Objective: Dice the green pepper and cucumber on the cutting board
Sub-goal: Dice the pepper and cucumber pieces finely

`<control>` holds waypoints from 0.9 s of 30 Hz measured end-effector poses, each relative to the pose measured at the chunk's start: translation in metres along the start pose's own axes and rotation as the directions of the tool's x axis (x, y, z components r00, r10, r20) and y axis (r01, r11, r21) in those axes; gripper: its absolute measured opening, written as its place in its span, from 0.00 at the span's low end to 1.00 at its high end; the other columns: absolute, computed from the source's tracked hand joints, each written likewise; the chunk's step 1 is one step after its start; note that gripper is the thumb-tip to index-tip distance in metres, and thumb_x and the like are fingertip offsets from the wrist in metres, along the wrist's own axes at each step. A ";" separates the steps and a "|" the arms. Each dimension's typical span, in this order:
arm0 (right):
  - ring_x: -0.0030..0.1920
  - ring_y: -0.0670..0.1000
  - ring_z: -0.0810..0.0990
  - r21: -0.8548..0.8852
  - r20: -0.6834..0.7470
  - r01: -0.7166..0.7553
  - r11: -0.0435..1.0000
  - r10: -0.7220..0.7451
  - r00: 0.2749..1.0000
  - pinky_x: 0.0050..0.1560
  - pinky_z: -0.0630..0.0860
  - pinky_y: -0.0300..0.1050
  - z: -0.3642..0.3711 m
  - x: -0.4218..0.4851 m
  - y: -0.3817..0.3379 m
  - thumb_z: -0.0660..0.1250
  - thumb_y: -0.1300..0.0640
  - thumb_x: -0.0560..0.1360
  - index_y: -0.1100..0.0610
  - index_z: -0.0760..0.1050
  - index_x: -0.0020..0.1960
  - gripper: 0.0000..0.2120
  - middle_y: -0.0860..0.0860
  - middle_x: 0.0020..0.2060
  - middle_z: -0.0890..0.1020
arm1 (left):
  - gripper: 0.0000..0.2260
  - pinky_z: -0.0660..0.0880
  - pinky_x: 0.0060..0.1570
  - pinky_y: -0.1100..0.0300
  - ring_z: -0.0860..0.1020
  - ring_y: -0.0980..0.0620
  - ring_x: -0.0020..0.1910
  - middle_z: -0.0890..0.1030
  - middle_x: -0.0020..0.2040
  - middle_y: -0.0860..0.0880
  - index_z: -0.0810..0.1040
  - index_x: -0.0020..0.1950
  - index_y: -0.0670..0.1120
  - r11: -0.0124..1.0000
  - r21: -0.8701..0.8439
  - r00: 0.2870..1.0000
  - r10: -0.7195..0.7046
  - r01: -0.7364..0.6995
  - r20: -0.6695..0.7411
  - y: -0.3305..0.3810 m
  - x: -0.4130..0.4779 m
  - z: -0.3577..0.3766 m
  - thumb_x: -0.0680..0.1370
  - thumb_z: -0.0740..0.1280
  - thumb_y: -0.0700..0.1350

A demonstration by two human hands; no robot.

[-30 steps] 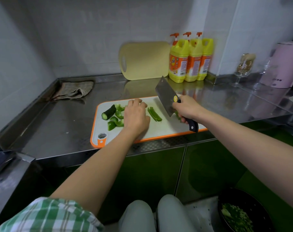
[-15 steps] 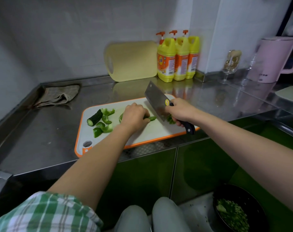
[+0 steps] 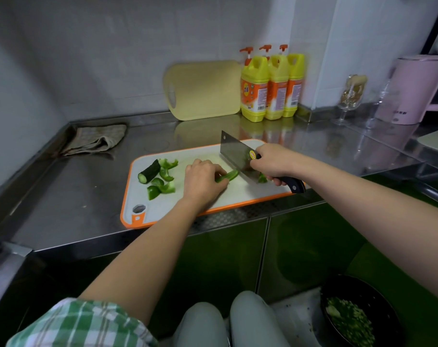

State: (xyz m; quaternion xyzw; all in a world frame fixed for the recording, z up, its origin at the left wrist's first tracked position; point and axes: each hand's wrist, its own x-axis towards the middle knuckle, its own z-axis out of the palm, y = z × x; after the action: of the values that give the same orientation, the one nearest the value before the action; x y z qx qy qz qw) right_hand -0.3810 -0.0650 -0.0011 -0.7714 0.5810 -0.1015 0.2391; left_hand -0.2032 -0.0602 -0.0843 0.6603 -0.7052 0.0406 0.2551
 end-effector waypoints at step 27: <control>0.19 0.52 0.71 -0.058 -0.015 -0.035 0.998 0.034 0.999 0.20 0.68 0.36 0.020 0.013 -0.002 0.55 0.61 0.77 0.62 0.68 0.43 0.07 0.56 0.27 0.74 | 0.10 0.62 0.49 0.54 0.71 0.45 0.54 0.81 0.48 0.49 0.84 0.54 0.52 0.995 -0.096 0.999 -0.031 0.028 -0.030 -0.005 -0.001 0.006 0.75 0.69 0.53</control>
State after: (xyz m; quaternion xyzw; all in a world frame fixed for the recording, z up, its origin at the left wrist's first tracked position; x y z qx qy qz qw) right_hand -0.3671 -0.0716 -0.0189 -0.7672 0.5986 -0.0858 0.2139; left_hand -0.2005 -0.0621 -0.0918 0.6571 -0.6923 0.0133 0.2981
